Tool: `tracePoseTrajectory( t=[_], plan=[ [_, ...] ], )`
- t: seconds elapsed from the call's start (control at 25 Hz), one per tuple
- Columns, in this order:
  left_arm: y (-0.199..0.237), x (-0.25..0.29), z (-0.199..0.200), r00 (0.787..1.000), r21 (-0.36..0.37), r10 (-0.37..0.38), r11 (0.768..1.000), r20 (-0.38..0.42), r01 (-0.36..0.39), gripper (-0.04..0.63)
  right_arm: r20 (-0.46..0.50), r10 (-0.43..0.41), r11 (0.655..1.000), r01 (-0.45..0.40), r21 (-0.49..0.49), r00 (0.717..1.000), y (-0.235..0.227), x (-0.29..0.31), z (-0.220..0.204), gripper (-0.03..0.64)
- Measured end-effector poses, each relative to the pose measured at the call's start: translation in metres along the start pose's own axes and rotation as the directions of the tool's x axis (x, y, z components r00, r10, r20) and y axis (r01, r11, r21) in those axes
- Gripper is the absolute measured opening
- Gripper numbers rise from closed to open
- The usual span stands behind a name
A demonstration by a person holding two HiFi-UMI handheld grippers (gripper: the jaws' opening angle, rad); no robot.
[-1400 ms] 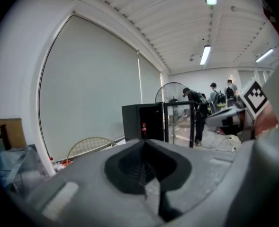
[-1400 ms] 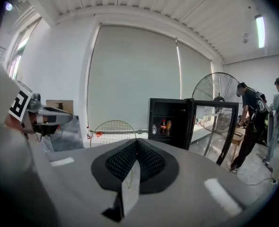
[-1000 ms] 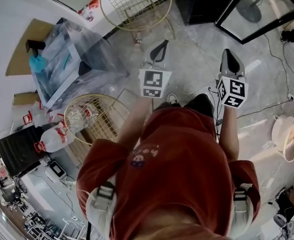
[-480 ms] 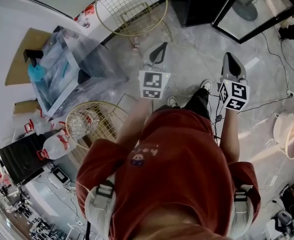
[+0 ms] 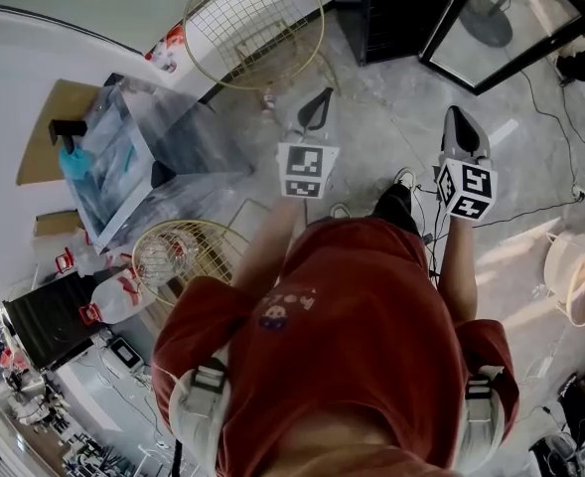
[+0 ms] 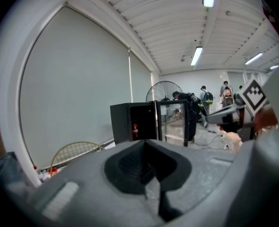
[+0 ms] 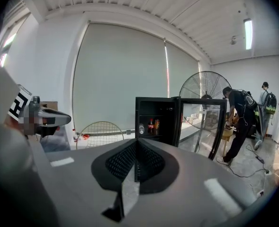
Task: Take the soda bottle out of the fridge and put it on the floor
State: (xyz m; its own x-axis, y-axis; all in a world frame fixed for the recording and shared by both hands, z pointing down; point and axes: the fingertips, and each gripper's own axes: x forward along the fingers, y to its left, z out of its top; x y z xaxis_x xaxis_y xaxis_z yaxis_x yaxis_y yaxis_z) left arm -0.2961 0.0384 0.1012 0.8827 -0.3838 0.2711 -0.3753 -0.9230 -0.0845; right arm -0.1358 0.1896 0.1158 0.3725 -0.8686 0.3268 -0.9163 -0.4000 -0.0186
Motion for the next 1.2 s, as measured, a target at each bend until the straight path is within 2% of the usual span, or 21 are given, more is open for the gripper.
tracePoseTrajectory(
  t=[0.48,0.96,1.2],
  plan=[
    [-0.050,0.091,0.027,1.000,0.018,0.007,1.000,-0.027,-0.006,0.000,0.001,0.059,0.998,-0.059,0.038,0.998,-0.085,0.045,0.005,0.000],
    [-0.108,0.182,0.073,0.999,-0.015,0.047,0.999,-0.028,-0.047,0.000,0.007,0.099,0.995,-0.100,0.027,0.995,-0.202,0.070,0.032,0.000],
    [-0.130,0.219,0.086,0.997,-0.015,0.066,0.998,-0.031,-0.067,0.000,0.018,0.122,0.992,-0.122,0.031,0.992,-0.245,0.083,0.037,0.000]
  ],
)
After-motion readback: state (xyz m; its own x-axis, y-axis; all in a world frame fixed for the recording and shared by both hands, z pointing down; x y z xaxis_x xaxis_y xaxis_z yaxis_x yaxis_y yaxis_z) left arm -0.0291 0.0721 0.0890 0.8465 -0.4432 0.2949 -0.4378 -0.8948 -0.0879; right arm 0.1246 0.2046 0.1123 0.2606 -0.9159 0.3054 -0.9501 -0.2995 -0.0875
